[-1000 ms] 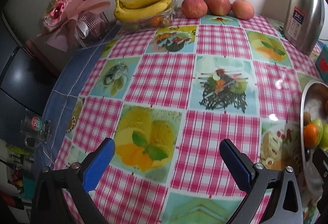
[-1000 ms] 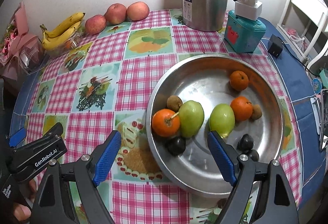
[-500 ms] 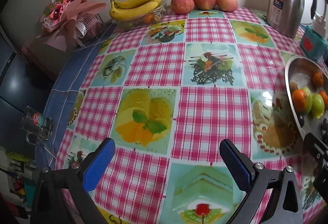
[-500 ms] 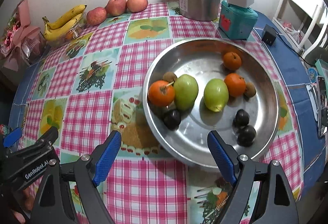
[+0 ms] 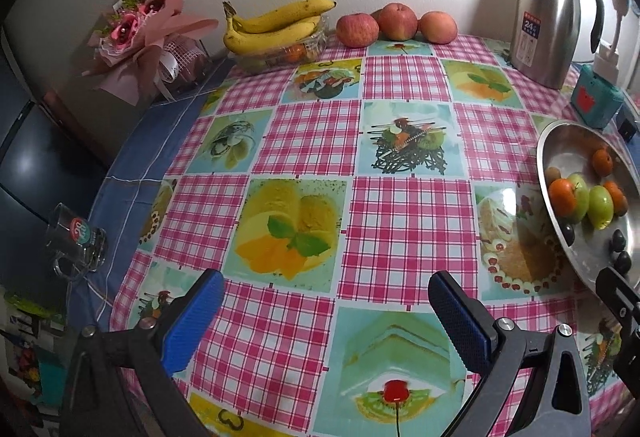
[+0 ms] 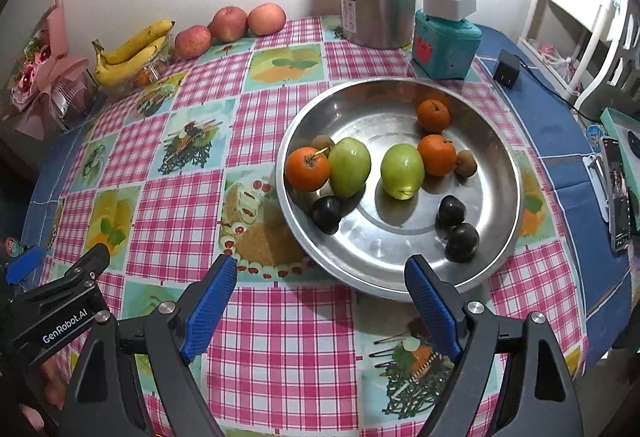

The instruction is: Organize fruits

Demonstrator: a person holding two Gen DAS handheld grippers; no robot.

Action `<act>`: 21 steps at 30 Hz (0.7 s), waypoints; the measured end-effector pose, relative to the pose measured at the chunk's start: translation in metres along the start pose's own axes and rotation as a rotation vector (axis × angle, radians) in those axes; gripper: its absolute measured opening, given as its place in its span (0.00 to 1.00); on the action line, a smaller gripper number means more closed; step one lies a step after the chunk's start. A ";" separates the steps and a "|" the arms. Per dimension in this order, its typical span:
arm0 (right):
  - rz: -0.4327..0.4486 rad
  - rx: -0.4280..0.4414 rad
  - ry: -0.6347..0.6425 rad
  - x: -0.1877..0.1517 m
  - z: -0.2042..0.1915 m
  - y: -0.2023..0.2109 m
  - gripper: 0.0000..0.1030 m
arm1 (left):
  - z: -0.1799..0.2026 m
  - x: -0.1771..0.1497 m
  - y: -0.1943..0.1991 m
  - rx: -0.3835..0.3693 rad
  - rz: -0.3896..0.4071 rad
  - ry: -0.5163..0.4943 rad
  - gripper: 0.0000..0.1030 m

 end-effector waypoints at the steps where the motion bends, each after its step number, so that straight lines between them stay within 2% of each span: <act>1: 0.008 -0.001 0.001 -0.001 0.000 0.002 0.84 | 0.000 -0.001 0.001 -0.002 0.004 0.000 1.00; 7: 0.037 -0.004 0.000 -0.002 0.001 0.011 0.84 | -0.003 -0.002 0.007 -0.012 0.016 0.007 1.00; 21: 0.023 0.004 -0.003 -0.002 0.002 0.009 0.84 | 0.001 -0.003 0.007 -0.028 0.005 -0.010 1.00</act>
Point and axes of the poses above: each gripper's, at about its wrist camera, not at the fingertips, and y roughly against the way its jaws point, z to its right, x to its top, the point moved 3 cm from there along -y, roughly the way its jaws point, and after that the axes turned 12 degrees about -z, right-handed, at the moved point
